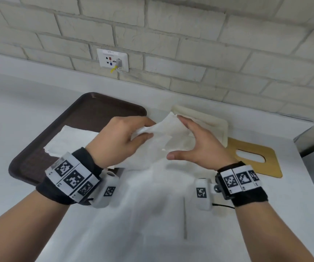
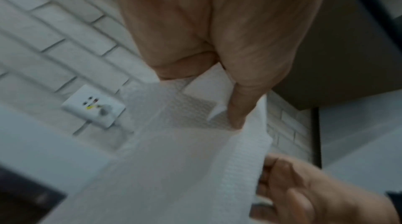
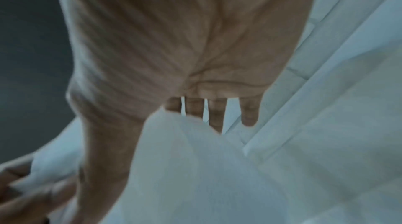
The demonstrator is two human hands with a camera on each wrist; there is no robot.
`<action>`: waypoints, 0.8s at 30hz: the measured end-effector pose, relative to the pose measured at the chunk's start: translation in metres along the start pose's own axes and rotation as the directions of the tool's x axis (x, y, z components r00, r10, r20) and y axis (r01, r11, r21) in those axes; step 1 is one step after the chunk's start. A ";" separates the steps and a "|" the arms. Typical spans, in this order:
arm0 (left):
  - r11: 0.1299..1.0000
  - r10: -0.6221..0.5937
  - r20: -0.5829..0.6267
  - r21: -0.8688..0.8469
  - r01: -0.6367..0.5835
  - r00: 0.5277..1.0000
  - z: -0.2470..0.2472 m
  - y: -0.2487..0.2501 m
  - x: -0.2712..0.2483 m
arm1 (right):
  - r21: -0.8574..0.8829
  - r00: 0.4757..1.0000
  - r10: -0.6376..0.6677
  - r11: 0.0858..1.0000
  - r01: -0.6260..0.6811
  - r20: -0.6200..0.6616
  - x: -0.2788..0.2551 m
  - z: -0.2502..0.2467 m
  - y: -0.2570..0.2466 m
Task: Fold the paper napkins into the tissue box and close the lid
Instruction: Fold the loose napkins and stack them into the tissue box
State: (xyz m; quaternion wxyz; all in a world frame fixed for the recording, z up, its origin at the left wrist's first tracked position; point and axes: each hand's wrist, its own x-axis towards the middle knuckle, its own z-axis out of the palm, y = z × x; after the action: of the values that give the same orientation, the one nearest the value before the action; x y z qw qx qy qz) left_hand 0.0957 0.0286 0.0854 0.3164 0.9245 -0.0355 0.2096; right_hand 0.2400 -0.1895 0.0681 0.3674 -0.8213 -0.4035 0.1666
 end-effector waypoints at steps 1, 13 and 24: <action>1.000 0.015 0.003 -0.025 -0.015 1.000 -0.006 0.005 0.002 | 0.068 1.000 -0.006 0.998 0.007 -0.025 -0.002 0.003 -0.006; 0.748 -0.162 0.197 -0.614 0.250 0.967 0.014 0.023 0.010 | 0.615 0.960 0.184 0.788 -0.018 -0.208 -0.052 0.028 -0.023; 0.533 -0.440 0.317 -0.661 0.528 0.840 0.058 0.027 -0.019 | 0.632 0.783 0.429 0.772 -0.060 -0.450 -0.100 0.058 -0.013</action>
State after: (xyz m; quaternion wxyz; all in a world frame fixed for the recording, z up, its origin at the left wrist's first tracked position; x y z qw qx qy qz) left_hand 0.0938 -0.0290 0.0519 0.6986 0.7039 0.1244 0.0300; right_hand 0.1379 -0.2352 0.0360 0.6790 -0.7249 -0.0862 0.0776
